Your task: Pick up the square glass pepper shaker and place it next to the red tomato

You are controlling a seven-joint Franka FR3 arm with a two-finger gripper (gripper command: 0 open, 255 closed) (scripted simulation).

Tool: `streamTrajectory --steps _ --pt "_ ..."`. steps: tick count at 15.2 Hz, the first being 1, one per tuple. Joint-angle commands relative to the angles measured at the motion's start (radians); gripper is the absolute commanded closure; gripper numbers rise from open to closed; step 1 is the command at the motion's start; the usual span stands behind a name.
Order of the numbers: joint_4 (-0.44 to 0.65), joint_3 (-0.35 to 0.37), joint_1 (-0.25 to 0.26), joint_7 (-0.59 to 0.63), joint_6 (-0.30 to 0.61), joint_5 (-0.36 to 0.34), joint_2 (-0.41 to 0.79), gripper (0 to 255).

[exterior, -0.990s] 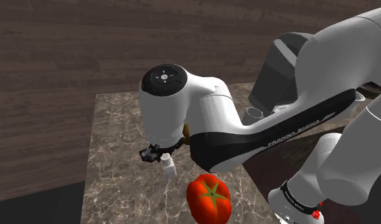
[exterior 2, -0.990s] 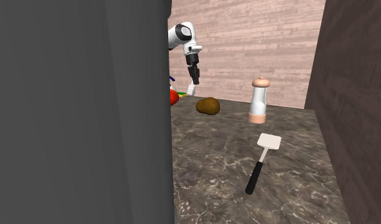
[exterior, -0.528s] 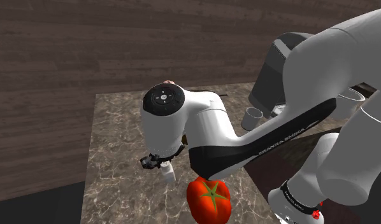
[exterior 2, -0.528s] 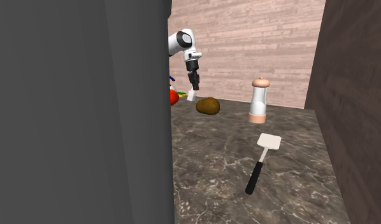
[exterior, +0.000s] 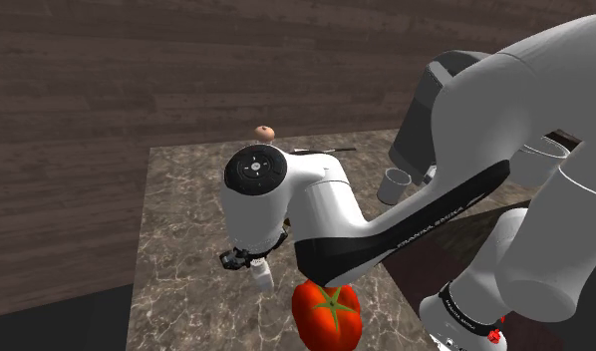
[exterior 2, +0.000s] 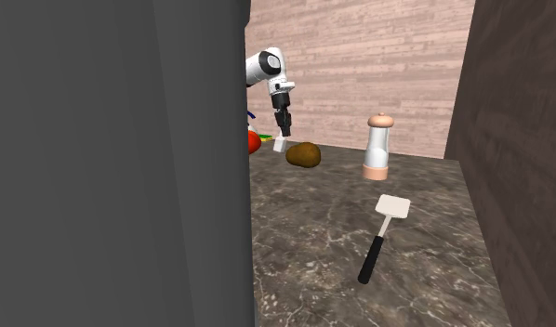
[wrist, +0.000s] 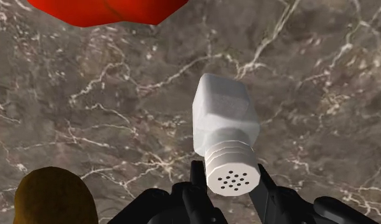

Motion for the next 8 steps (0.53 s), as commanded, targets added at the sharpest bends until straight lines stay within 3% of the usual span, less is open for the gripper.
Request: streamTrajectory --steps 1,2,3,8 --pt "-0.002 0.0 0.0 0.0 0.0 0.0 0.001 255" --pt "-0.002 0.0 0.0 0.0 0.0 0.0 0.001 255" --pt "-0.003 0.0 0.0 -0.001 0.0 0.001 0.0 0" --pt "-0.002 0.0 0.0 0.0 0.0 0.0 0.001 0"
